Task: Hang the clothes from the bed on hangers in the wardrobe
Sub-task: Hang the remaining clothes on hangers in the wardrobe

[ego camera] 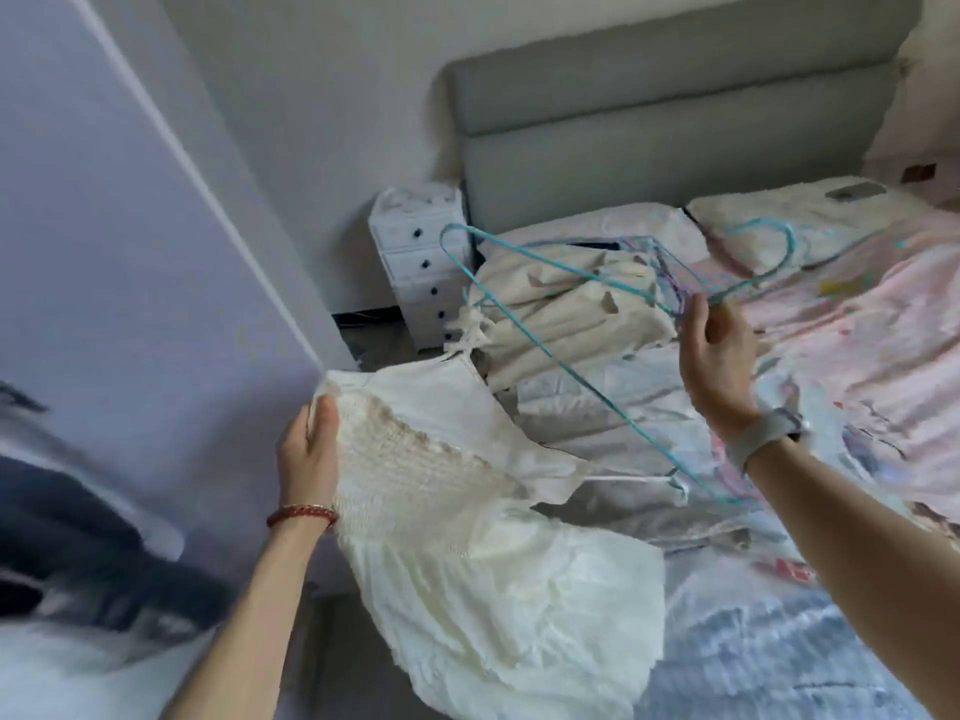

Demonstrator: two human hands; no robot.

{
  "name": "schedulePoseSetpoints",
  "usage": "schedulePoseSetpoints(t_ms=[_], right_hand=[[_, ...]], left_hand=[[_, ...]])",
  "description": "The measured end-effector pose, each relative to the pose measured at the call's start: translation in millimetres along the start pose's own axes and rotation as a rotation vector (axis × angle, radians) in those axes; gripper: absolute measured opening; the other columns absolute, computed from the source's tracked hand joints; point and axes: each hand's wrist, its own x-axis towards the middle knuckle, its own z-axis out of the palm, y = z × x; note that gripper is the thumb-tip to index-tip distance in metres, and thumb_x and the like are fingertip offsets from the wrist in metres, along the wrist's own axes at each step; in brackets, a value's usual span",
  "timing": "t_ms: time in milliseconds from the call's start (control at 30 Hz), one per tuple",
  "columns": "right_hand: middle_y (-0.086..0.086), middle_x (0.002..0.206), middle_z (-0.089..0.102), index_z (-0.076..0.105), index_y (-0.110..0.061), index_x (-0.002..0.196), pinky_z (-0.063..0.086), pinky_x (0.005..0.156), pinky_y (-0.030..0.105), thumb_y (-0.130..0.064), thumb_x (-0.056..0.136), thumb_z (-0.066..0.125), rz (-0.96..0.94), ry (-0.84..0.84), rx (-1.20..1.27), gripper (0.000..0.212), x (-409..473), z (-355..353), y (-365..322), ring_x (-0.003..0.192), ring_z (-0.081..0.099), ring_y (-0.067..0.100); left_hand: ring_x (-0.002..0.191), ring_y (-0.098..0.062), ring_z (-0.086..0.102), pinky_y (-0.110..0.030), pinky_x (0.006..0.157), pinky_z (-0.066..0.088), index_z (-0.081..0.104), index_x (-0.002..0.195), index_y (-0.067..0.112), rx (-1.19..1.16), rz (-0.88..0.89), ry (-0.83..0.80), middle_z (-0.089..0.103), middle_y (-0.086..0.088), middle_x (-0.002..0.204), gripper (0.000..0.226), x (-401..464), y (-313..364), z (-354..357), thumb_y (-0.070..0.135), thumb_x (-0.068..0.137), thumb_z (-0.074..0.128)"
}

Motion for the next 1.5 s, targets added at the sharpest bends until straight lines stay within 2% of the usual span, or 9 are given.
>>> schedulePoseSetpoints(t_ms=[133, 367, 533, 667, 867, 967, 1133, 1267, 1500], right_hand=[[0.024, 0.064, 0.057, 0.051, 0.006, 0.068, 0.027, 0.060, 0.037, -0.046, 0.086, 0.031, -0.114, -0.198, 0.137, 0.058, -43.5, 74.8, -68.5, 0.063, 0.051, 0.032], [-0.004, 0.051, 0.037, 0.038, -0.015, 0.064, 0.026, 0.057, 0.033, -0.035, 0.088, 0.035, -0.264, -0.513, 0.227, 0.031, -142.4, 164.5, -177.8, 0.058, 0.047, 0.033], [0.015, 0.057, 0.052, 0.049, -0.001, 0.071, 0.037, 0.056, 0.037, -0.035, 0.090, 0.036, -0.408, -0.737, 0.338, 0.040, -217.7, 203.9, -242.7, 0.055, 0.049, 0.034], [0.013, 0.061, 0.054, 0.054, 0.000, 0.081, 0.042, 0.060, 0.042, -0.026, 0.096, 0.043, -0.528, -0.952, 0.383, 0.032, -263.9, 235.1, -297.1, 0.060, 0.052, 0.039], [0.028, 0.083, 0.063, 0.050, -0.003, 0.082, 0.043, 0.074, 0.044, -0.026, 0.096, 0.043, -0.621, -1.256, 0.447, 0.027, -327.7, 293.2, -390.9, 0.082, 0.057, 0.045], [0.030, 0.100, 0.061, 0.052, 0.004, 0.095, 0.032, 0.075, 0.038, -0.020, 0.097, 0.040, -0.598, -1.382, 0.392, 0.027, -361.5, 325.6, -435.1, 0.097, 0.054, 0.045], [0.024, 0.096, 0.056, 0.039, -0.006, 0.079, 0.032, 0.068, 0.030, -0.012, 0.095, 0.038, -0.551, -1.575, 0.404, 0.018, -406.4, 375.7, -491.9, 0.092, 0.053, 0.037], [0.029, 0.098, 0.062, 0.048, -0.007, 0.078, 0.047, 0.082, 0.039, -0.013, 0.093, 0.044, -0.539, -1.586, 0.486, 0.016, -439.0, 405.4, -539.5, 0.094, 0.058, 0.041], [0.023, 0.072, 0.064, 0.043, -0.016, 0.062, 0.053, 0.068, 0.053, -0.005, 0.086, 0.045, -0.402, -1.585, 0.599, 0.027, -479.7, 455.2, -611.5, 0.069, 0.065, 0.042]], left_hand=[[0.062, -0.011, 0.031, -0.026, 0.057, 0.027, 0.038, 0.067, 0.018, 0.011, -0.037, 0.235, 0.034, -0.001, 0.068, 0.034, -0.3, -19.2, -98.1, 0.034, 0.096, 0.042], [0.077, -0.016, 0.043, -0.030, 0.066, 0.035, 0.051, 0.083, 0.005, 0.035, -0.075, 0.540, 0.048, -0.004, 0.076, 0.027, -26.7, -42.7, -244.6, 0.027, 0.097, 0.043], [0.087, -0.015, 0.047, -0.025, 0.077, 0.037, 0.053, 0.091, 0.009, -0.007, -0.117, 0.745, 0.052, -0.003, 0.089, 0.022, -42.3, -39.1, -316.6, 0.027, 0.097, 0.042], [0.075, -0.012, 0.045, -0.025, 0.071, 0.038, 0.052, 0.083, 0.011, -0.019, -0.170, 0.952, 0.049, 0.003, 0.077, 0.024, -46.5, -41.0, -381.1, 0.030, 0.096, 0.044], [0.102, -0.021, 0.051, -0.029, 0.092, 0.039, 0.050, 0.126, 0.007, -0.139, -0.281, 1.311, 0.053, -0.004, 0.113, 0.038, -49.7, -48.6, -475.5, 0.031, 0.096, 0.044], [0.116, -0.030, 0.049, -0.033, 0.095, 0.038, 0.044, 0.132, 0.005, -0.151, -0.388, 1.353, 0.050, -0.010, 0.129, 0.044, -47.3, -57.5, -510.1, 0.030, 0.097, 0.040], [0.099, -0.031, 0.052, -0.033, 0.078, 0.038, 0.053, 0.113, 0.003, -0.062, -0.398, 1.408, 0.054, -0.012, 0.105, 0.032, -27.8, -75.4, -554.6, 0.026, 0.096, 0.038], [0.092, -0.025, 0.048, -0.035, 0.080, 0.039, 0.055, 0.112, 0.002, -0.050, -0.368, 1.489, 0.053, -0.015, 0.103, 0.030, -7.2, -85.2, -583.1, 0.023, 0.097, 0.040], [0.089, -0.020, 0.043, -0.032, 0.080, 0.035, 0.052, 0.089, 0.015, -0.112, -0.314, 1.516, 0.047, -0.007, 0.096, 0.020, 49.5, -100.0, -650.9, 0.026, 0.097, 0.038]])
